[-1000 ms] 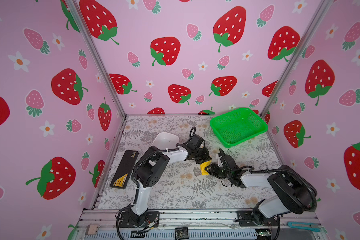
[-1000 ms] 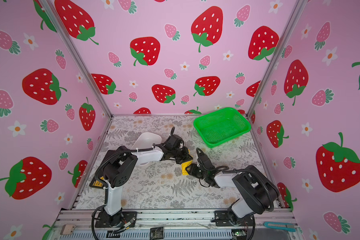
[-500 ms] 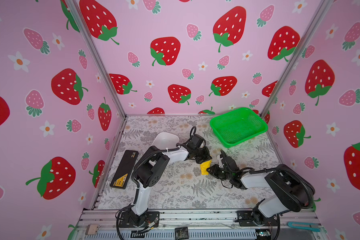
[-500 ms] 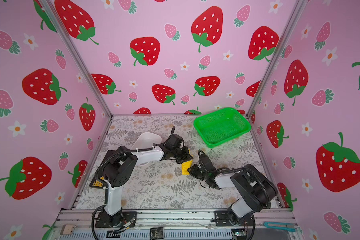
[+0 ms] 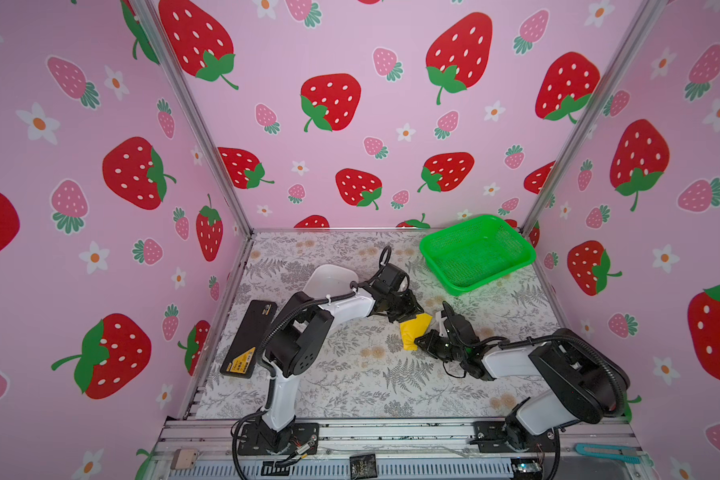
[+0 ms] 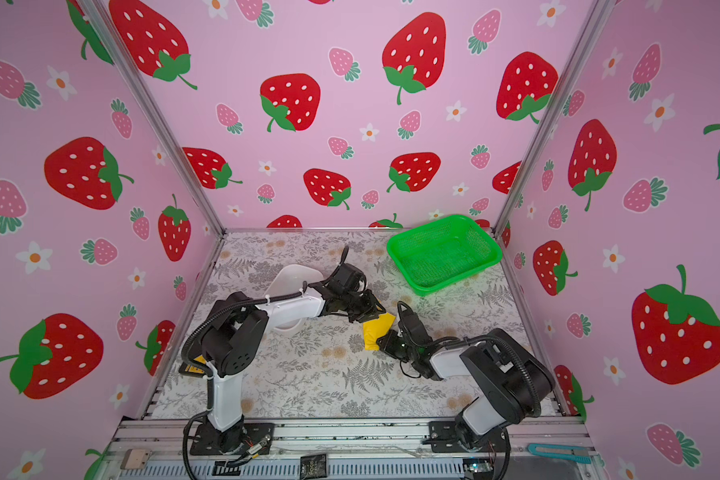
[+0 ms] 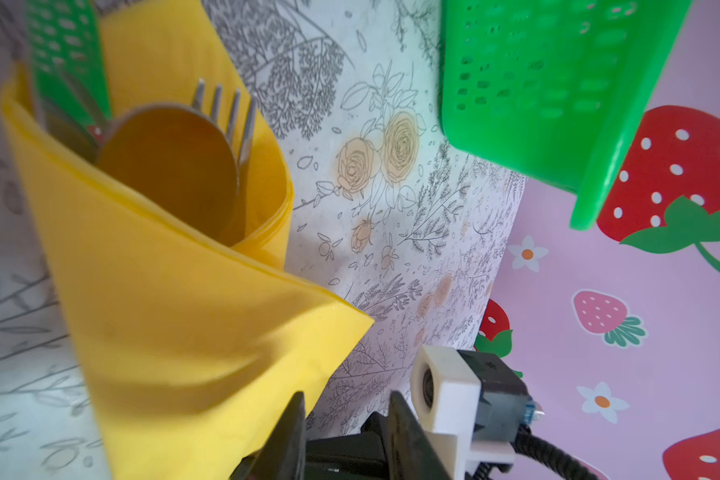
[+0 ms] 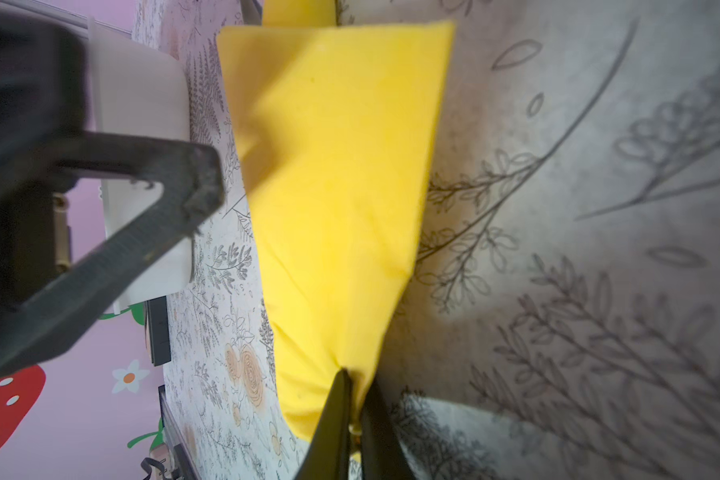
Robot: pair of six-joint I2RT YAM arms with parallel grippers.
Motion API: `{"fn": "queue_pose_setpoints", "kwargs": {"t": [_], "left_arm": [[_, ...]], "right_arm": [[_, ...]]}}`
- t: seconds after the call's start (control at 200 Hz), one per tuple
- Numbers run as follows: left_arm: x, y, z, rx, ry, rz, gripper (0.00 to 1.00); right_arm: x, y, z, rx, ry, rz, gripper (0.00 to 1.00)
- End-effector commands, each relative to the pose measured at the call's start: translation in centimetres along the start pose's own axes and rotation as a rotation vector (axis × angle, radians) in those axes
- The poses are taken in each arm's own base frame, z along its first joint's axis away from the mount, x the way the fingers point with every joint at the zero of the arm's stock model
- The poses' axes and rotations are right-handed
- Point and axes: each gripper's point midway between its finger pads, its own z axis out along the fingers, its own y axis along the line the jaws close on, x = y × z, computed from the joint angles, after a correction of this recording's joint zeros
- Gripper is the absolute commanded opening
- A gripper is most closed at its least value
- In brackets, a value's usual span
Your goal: Place the utensils on the paper napkin and roll it up
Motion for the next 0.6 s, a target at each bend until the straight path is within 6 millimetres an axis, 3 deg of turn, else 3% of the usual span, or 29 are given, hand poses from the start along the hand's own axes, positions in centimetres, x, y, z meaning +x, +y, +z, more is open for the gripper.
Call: {"fn": "queue_pose_setpoints", "kwargs": {"t": [0.0, 0.165, 0.595], "left_arm": [[-1.3, -0.9, -3.0, -0.028, -0.064, 0.08, 0.35], [-1.0, 1.3, -2.0, -0.048, -0.016, 0.035, 0.27], [0.4, 4.1, 1.5, -0.077, 0.084, -0.006, 0.18]], "right_arm": [[1.1, -2.2, 0.0, 0.066, 0.032, 0.039, 0.09], [1.2, -2.2, 0.0, 0.067, 0.034, 0.041, 0.09], [0.8, -1.8, -0.2, 0.053, 0.018, 0.042, 0.1]]}}
